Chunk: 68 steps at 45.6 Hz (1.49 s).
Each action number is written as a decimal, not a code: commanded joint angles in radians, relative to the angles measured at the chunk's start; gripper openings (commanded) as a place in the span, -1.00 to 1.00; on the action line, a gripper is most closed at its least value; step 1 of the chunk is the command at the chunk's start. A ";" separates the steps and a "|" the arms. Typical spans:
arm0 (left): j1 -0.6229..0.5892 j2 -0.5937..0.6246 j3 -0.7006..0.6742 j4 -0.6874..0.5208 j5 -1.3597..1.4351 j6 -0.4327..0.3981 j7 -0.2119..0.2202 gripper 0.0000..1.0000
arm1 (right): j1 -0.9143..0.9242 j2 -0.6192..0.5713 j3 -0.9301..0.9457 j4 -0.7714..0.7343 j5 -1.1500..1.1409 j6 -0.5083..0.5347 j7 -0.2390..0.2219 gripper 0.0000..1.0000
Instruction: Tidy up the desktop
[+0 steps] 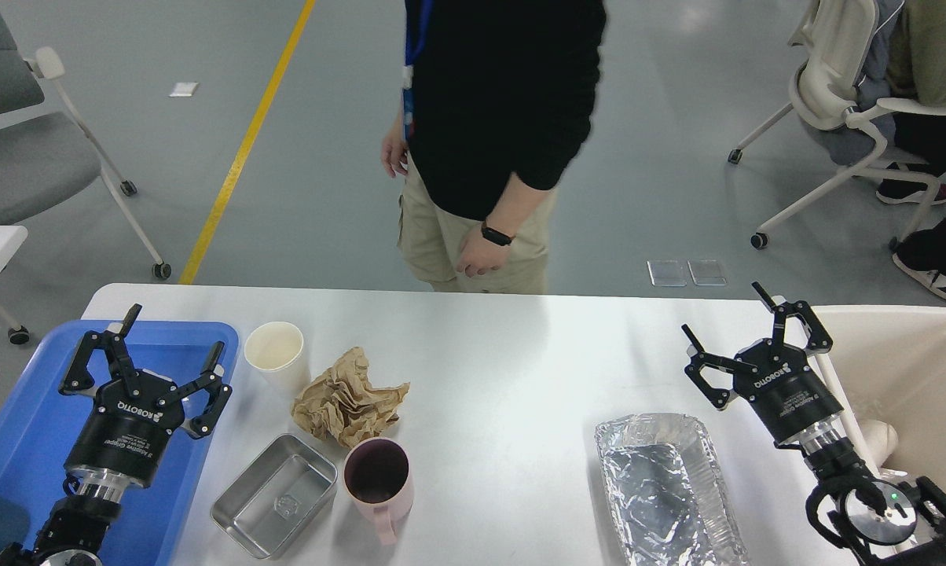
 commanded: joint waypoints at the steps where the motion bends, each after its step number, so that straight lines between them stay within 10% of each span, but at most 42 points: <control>1: -0.001 0.000 -0.006 0.000 0.000 0.005 0.003 0.95 | 0.000 0.000 0.000 0.000 0.000 0.000 0.000 1.00; 68: 0.022 0.003 -0.052 0.005 -0.100 0.006 0.003 0.95 | 0.002 0.018 0.006 0.002 0.000 -0.002 0.000 1.00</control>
